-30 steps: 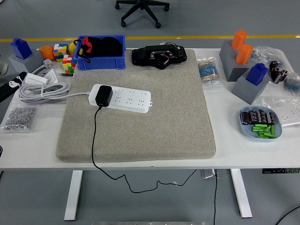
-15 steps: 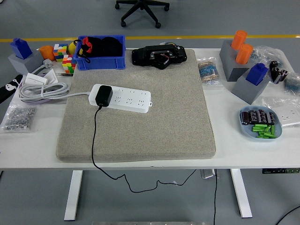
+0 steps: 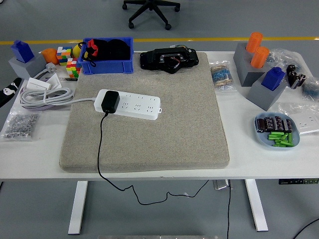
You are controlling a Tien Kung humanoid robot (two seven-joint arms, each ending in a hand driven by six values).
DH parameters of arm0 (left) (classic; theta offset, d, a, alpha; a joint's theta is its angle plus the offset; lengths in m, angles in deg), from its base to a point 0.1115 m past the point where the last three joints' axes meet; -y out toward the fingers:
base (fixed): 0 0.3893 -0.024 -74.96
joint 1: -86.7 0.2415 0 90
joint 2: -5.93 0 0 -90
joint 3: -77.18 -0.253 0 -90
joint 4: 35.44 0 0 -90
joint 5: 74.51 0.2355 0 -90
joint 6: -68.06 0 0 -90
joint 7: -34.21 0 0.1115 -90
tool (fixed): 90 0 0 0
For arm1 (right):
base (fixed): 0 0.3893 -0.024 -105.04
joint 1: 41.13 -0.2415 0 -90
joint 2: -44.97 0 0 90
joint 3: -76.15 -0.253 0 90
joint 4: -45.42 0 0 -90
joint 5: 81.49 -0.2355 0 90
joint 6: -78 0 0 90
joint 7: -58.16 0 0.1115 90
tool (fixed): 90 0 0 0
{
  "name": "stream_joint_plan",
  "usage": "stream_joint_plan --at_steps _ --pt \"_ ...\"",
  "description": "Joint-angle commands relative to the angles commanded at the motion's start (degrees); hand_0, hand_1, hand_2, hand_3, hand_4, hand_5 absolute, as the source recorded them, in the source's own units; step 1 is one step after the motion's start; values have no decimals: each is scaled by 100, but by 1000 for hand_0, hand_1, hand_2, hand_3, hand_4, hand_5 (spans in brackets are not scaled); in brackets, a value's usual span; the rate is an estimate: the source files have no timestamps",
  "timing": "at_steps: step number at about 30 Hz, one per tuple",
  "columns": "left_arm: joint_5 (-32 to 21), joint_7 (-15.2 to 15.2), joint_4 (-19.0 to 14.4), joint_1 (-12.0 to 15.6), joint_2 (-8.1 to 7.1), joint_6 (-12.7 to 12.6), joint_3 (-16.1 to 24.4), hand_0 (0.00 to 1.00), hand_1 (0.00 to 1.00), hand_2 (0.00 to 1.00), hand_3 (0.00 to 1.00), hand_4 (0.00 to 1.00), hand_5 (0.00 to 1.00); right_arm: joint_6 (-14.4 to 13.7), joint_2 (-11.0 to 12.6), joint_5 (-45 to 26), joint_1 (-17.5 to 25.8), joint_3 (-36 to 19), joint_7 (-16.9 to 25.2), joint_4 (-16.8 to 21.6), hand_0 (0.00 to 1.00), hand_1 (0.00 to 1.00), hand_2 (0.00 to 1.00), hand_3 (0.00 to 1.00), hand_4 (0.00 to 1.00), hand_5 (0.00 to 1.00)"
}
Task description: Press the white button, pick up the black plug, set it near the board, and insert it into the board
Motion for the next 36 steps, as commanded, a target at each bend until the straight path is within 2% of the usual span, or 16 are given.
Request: stream_joint_plan --at_steps 9,18,36 --pt "42 -23 1 84 128 9 201 963 951 913 873 884 707 -5 -91 66 85 -360 -2 -8 740 685 676 623 675 388" --pt "55 -18 -31 -30 113 3 318 964 951 912 872 880 708 -1 -116 80 14 -476 -4 -10 740 685 676 623 674 388" --pt "11 -33 -62 -238 5 8 66 966 951 913 871 877 714 -1 -117 92 -41 -571 -4 -4 739 685 676 624 674 389"
